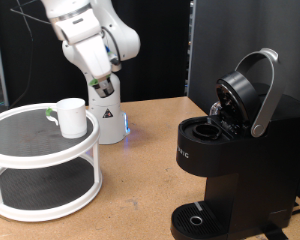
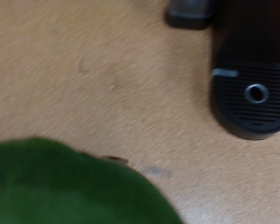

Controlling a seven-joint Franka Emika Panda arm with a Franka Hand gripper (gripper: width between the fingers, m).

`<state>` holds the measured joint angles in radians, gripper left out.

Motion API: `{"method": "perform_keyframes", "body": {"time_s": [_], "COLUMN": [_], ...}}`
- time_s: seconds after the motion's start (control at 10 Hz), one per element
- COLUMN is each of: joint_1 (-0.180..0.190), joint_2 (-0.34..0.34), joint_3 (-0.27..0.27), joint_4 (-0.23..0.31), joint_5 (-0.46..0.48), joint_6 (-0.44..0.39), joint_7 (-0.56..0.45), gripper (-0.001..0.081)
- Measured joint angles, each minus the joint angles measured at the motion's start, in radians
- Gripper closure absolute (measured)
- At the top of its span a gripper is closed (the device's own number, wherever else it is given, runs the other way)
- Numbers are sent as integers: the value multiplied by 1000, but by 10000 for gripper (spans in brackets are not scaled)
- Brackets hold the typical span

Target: Make a cup of coffee with the keurig machine

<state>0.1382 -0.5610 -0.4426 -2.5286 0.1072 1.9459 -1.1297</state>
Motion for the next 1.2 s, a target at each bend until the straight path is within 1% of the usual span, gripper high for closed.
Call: {"method": "perform_keyframes", "body": {"time_s": [0.1, 0.3, 0.5, 0.8, 1.0, 1.1, 1.2], "joint_1": [1, 6, 46, 85, 95, 95, 97], "joint_2": [10, 10, 21, 72, 120, 119, 119], "joint_3": [19, 16, 25, 64, 89, 88, 86], "joint_4": [4, 3, 18, 71, 110, 108, 107], "joint_5": [8, 26, 118, 204, 224, 224, 243], "joint_6": [13, 8, 24, 76, 108, 106, 105], "joint_7": [42, 26, 46, 151, 221, 208, 189], "gripper": [346, 346, 346, 346, 346, 346, 346]}}
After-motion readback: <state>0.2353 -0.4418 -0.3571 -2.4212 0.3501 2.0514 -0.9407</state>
